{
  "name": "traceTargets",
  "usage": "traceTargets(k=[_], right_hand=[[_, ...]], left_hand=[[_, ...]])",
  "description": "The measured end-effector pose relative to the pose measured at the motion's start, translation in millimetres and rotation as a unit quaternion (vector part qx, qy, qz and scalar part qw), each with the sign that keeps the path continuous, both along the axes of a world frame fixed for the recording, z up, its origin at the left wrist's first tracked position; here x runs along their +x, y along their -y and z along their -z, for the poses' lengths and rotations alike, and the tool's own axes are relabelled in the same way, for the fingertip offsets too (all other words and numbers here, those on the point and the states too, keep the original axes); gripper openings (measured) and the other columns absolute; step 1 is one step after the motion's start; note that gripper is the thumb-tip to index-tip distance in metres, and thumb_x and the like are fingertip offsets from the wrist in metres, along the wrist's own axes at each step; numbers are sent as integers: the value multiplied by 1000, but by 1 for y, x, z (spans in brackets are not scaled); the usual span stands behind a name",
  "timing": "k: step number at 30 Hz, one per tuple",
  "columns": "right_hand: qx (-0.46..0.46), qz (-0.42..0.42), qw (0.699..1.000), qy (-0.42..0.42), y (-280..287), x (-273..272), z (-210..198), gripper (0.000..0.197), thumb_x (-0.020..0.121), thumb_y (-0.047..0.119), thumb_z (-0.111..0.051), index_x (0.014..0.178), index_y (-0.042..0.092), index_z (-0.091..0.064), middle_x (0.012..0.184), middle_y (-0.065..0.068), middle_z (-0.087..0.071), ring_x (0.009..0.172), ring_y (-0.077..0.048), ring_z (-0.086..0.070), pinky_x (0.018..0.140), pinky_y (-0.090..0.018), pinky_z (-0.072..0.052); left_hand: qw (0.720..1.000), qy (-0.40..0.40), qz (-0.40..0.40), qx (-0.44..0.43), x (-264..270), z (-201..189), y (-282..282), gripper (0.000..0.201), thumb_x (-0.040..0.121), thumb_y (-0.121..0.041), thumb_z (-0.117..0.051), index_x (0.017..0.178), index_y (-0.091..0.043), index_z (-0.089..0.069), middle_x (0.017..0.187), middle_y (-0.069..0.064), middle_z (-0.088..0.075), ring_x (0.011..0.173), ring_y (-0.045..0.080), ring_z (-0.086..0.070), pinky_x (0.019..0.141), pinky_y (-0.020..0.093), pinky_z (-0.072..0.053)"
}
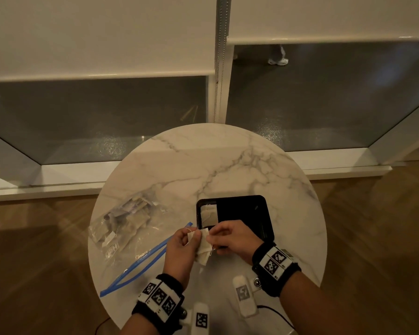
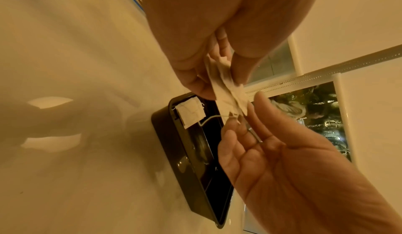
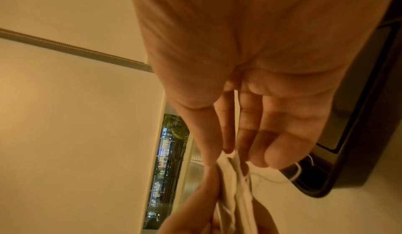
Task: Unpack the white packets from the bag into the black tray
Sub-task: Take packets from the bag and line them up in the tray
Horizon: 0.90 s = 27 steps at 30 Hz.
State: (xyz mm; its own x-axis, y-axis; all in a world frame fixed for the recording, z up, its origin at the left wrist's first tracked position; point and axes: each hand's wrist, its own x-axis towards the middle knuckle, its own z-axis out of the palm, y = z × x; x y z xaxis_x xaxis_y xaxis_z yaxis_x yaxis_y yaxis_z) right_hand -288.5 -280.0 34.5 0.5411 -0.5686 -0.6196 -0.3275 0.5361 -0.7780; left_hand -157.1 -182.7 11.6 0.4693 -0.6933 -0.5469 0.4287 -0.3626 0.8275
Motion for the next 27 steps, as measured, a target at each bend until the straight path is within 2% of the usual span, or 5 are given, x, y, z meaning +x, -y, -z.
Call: traceTargets(k=[9,12,17,22,27], right_hand=[[-145,22,988,-56,-11,-4,3,11,79,10,-77,81,20,-72,72,2,-67,67,-11,-64,63,-23,-52],[-178,48,980,-76,-8,-9,2,8,81,12,-75,85,18,-72,76,3,-68,74,-12,-66,67,-29,-58],[-141,79,986,-44,-6,-13,-4,8,86,13,-70,93,16,-69,82,-5,-66,76,-18,-67,58,-30,-58],[-86,71,993,-38,-10,-13,-3,19,84,13,-74,102,12,-68,86,-8,-70,72,-13,-66,57,-22,-52],[-73,58,995,-31,-13,-12,1,17,82,10,-75,96,8,-67,93,-18,-72,77,-20,-68,63,-28,-55]], left_hand=[[1000,24,6,-4,-10,-6,0,11,100,-16,-59,103,-9,-67,91,16,-75,79,27,-68,71,40,-54],[998,44,49,-3,-11,-8,-3,15,100,-19,-58,105,-10,-69,92,11,-77,83,24,-71,73,36,-55],[990,84,111,15,-13,-6,-12,13,95,-22,-67,103,-12,-71,93,8,-77,92,31,-71,80,39,-58],[997,59,45,24,-13,-4,-13,14,95,-19,-65,104,-8,-70,97,13,-76,90,29,-70,85,44,-56],[997,64,48,23,-8,-5,-12,14,96,-18,-65,106,-11,-70,97,11,-76,93,30,-71,87,45,-57]])
